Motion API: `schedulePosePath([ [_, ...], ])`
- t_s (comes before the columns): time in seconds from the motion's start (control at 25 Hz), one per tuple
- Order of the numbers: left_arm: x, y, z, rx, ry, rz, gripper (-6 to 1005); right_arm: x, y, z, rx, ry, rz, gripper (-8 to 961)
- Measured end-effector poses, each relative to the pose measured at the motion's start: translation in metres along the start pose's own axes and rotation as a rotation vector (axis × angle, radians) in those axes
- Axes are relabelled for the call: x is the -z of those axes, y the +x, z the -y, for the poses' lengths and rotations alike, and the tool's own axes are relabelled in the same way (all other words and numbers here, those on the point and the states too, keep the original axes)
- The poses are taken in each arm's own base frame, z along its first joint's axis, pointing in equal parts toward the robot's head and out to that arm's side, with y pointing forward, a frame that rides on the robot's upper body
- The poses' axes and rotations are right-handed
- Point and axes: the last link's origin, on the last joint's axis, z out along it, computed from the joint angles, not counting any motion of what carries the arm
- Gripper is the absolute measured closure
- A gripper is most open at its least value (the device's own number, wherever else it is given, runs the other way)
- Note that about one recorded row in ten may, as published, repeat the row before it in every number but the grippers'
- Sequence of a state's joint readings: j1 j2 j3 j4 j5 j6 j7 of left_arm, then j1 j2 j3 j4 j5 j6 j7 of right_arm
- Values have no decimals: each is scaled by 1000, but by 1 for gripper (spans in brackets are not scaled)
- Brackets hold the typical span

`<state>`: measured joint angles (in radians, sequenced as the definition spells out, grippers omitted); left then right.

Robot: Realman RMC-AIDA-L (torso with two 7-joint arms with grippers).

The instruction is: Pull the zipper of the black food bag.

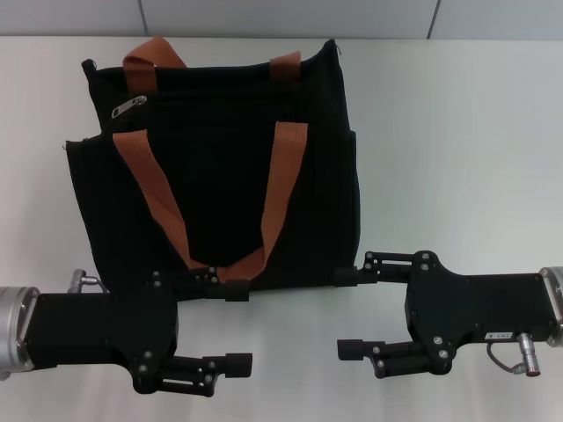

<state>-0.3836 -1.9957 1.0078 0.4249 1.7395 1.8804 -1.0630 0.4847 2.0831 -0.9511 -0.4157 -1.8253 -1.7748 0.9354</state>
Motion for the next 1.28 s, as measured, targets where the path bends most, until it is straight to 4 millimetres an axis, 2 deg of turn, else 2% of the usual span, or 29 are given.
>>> schedulePosePath([
  [0.76, -2, -1, -1, -27, 6, -14, 187, 0, 0, 1, 1, 3, 0, 199],
  [0.88, -4, 12, 1, -63, 24, -111, 187, 0, -1, 1, 1, 2, 2, 199],
  [0.96, -4, 12, 1, -63, 24, -111, 187, 0, 0, 0, 0, 2, 2, 199],
  [1.0, 3, 26, 2, -120, 78, -238, 187, 0, 0, 0, 0, 2, 2, 199],
  [1.08, 13, 37, 4, -166, 183, -379, 187, 0, 0, 0, 0, 2, 2, 199],
  [1.12, 13, 37, 4, -166, 183, -379, 187, 0, 0, 0, 0, 1, 2, 199],
  [1.2, 28, 44, 6, -200, 331, -537, 187, 1, 0, 0, 0, 2, 3, 199],
  [1.24, 43, 45, 8, -223, 458, -639, 187, 1, 0, 0, -1, 5, 3, 199],
  [1.28, 43, 45, 8, -223, 458, -639, 187, 1, 0, 0, -1, 5, 3, 199],
])
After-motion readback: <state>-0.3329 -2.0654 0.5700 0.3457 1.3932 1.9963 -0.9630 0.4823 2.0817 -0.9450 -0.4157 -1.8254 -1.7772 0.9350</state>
